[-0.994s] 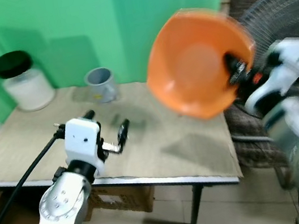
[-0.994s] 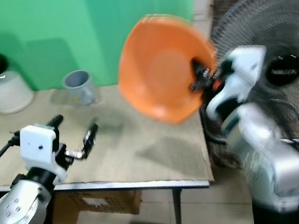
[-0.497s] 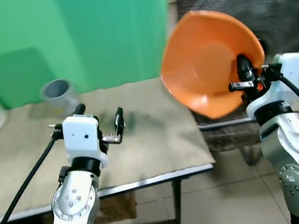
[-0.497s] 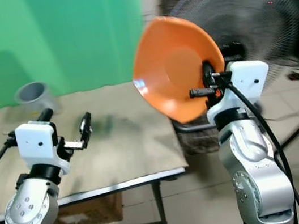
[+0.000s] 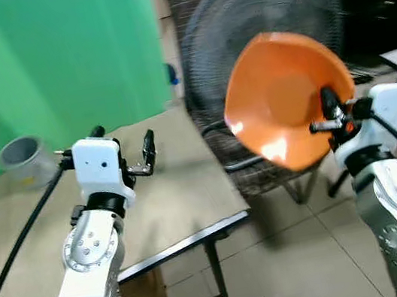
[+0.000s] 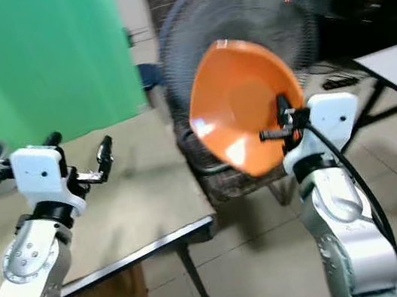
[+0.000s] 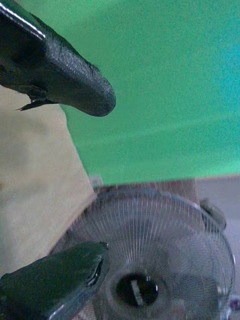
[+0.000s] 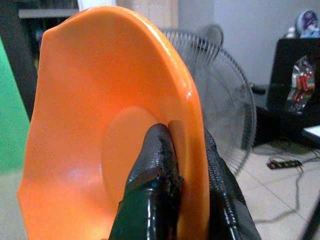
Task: Setting the table
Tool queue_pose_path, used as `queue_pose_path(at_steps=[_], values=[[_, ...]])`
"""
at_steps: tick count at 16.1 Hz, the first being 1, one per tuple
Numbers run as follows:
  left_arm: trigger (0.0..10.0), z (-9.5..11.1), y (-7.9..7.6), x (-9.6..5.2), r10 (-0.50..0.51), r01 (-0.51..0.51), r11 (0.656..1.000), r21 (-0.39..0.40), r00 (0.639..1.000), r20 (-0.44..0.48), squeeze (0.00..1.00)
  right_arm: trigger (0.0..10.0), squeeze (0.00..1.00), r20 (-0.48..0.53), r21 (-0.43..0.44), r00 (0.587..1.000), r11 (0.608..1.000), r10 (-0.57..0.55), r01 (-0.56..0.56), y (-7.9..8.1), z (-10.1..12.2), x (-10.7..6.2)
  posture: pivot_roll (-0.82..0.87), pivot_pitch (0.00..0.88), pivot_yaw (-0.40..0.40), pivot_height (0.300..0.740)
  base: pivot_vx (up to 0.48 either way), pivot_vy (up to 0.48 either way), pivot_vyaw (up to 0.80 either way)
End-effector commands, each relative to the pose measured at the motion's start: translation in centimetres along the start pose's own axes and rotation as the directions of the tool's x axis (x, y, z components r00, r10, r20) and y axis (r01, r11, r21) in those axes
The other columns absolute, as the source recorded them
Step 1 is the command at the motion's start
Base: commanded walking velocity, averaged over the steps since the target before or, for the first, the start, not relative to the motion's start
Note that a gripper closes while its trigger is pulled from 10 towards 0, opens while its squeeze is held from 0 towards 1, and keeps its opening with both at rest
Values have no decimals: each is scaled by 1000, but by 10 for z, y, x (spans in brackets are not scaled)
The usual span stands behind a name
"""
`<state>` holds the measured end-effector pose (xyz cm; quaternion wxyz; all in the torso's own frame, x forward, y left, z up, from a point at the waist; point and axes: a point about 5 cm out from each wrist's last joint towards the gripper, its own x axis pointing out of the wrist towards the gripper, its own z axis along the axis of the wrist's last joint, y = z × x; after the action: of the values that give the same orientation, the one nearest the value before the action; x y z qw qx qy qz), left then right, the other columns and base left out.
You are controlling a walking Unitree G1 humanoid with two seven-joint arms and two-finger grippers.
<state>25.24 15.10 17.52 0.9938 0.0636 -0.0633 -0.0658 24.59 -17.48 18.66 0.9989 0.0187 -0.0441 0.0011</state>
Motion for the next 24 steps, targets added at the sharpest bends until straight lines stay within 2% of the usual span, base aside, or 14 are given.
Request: queue_pose_path(at_steps=[1,3,5,8,12,16,18,19,21,22,23,24], values=[[10000,-3,-2,0,-20,20,1000,-8,1000,-11,0,10000,0,28,1,999,999,40,-40,4,8,-2,5,0,54,740,0,0,-800],[10000,-4,-4,-3,-18,18,1000,1,999,-47,0,10000,0,-32,-9,999,1000,25,-25,0,0,1,25,0,29,740,0,0,-800],[10000,-8,2,-4,26,-27,999,-19,997,-74,0,10000,0,-58,14,997,998,57,-57,4,-3,3,32,0,31,740,0,0,-800],[10000,-10,5,-4,38,-39,999,-6,995,-94,0,10000,0,-65,33,993,995,94,-92,8,-3,2,38,0,23,740,0,0,-800],[10000,-10,0,-4,-2,-1,999,-33,995,-103,0,10000,0,-65,9,992,995,104,-103,10,0,1,28,0,29,740,0,0,-800],[10000,-4,-1,2,-2,2,1000,7,1000,-14,0,10000,0,-80,2,994,997,72,-72,7,1,-1,13,0,45,740,0,0,-800],[10000,-5,-1,2,19,-19,1000,-14,1000,-1,0,10000,0,-79,-29,996,999,38,-41,4,0,-2,10,0,50,740,0,0,-800],[10000,-6,-2,2,12,-11,999,-33,1000,10,0,10000,0,-74,-80,997,997,8,-14,1,1,-3,8,0,50,740,0,0,-800],[10000,-4,-3,2,65,-62,997,-49,996,61,0,10000,0,-59,-86,998,996,1,-6,-1,2,-5,5,0,52,740,0,0,-800],[10000,-5,-4,2,34,-31,998,-46,998,55,0,10000,0,-30,-73,999,997,-16,14,-1,5,-5,2,0,54,740,0,0,-800],[10000,-8,-3,2,50,-49,998,-42,998,29,0,10000,0,1,-66,998,996,-59,59,-3,9,-5,-3,0,58,740,0,0,-800],[10000,-12,-3,1,2,-3,999,-49,1000,-8,0,10000,0,-37,-16,999,1000,8,-8,2,8,-4,-4,0,58,740,0,0,-763]])
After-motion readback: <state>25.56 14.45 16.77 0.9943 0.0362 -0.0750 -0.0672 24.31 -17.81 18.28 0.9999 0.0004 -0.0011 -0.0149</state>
